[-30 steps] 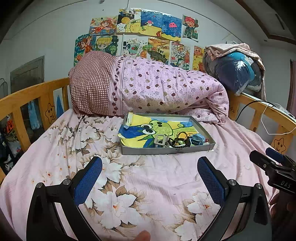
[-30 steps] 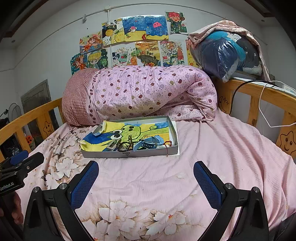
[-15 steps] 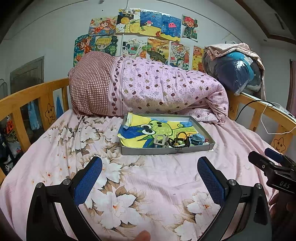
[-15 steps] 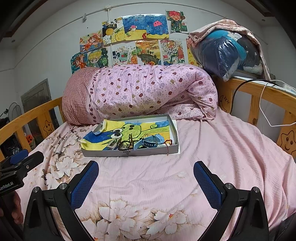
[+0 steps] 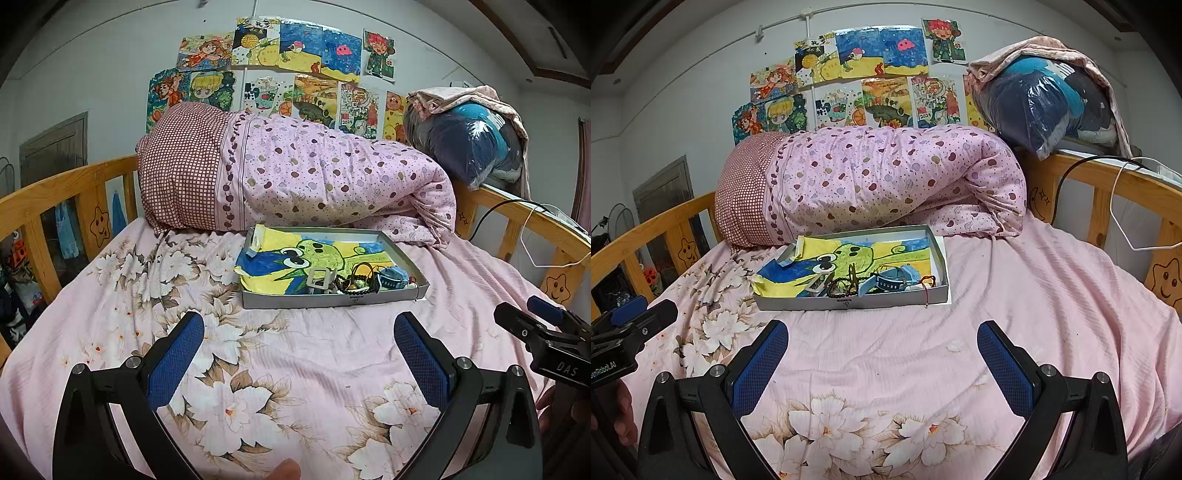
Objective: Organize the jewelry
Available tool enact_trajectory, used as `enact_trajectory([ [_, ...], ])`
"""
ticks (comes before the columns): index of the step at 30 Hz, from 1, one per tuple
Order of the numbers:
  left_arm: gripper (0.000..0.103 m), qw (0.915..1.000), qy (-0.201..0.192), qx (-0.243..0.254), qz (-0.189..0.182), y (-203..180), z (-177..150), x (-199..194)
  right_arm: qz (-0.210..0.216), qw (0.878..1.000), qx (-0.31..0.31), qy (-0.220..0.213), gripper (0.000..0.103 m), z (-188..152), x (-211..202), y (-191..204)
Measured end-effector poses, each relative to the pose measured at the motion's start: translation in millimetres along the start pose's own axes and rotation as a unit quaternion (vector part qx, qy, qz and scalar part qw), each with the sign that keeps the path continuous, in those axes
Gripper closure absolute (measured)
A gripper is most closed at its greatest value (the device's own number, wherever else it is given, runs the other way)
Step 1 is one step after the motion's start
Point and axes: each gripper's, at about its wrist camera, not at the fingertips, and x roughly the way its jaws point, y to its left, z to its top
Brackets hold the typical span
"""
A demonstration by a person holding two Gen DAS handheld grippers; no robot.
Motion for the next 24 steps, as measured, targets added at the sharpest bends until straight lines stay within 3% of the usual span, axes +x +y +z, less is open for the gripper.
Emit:
enact_trajectory([
  [14,0.002,1.0000,0.001,-0.004,0.003,-0.1,0.0,0.0,0.000,1.000,0.000,0.001,0.000,-1.4,-0.1,1.0],
  [18,0.002,0.9996,-0.004,-0.013,0.025,2.0,-1.0,-1.6,0.000,1.000,0.000,0.000,0.000,-0.4,0.0,0.6],
  [24,0.002,0.9997,0.001,-0.020,0.016,4.9,-1.9,-1.0,-0.001,1.000,0.000,0.001,0.000,-1.0,0.1,0.9],
])
